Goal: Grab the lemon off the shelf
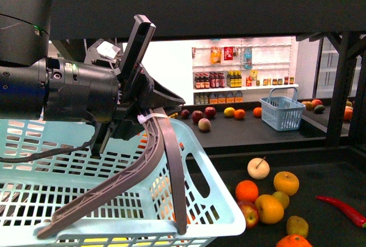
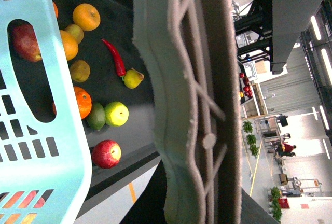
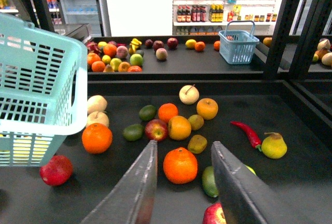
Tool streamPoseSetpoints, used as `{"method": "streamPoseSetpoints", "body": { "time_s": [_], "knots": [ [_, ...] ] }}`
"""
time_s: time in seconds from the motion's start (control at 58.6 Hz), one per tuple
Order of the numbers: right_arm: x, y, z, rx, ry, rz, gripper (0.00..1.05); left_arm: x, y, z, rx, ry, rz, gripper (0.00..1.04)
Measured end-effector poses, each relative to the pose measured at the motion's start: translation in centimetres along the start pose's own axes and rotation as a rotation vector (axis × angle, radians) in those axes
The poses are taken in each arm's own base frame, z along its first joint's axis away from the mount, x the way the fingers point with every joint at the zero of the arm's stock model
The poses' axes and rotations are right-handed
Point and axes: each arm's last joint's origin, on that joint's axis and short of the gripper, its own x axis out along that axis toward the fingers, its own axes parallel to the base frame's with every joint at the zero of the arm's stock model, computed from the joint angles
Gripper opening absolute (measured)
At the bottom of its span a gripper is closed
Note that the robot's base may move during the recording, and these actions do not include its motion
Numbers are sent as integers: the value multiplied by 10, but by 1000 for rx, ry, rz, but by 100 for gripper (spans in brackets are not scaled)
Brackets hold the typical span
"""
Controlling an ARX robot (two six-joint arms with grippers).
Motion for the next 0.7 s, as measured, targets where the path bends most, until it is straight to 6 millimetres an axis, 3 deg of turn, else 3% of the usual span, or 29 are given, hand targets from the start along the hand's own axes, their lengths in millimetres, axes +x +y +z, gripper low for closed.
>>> {"method": "streamPoseSetpoints", "body": {
  "time_s": [0.324,0.409,0.529,0.699],
  "knots": [
    [0,0,0,1,0,0,99,0,0,0,0,0,0,8],
    [0,0,0,0,0,0,97,0,0,0,2,-7,6,8],
    [0,0,0,0,0,0,97,1,0,6,11,-189,117,8],
    [0,0,0,0,0,0,97,-31,18,40,-39,-558,182,8]
  ]
}}
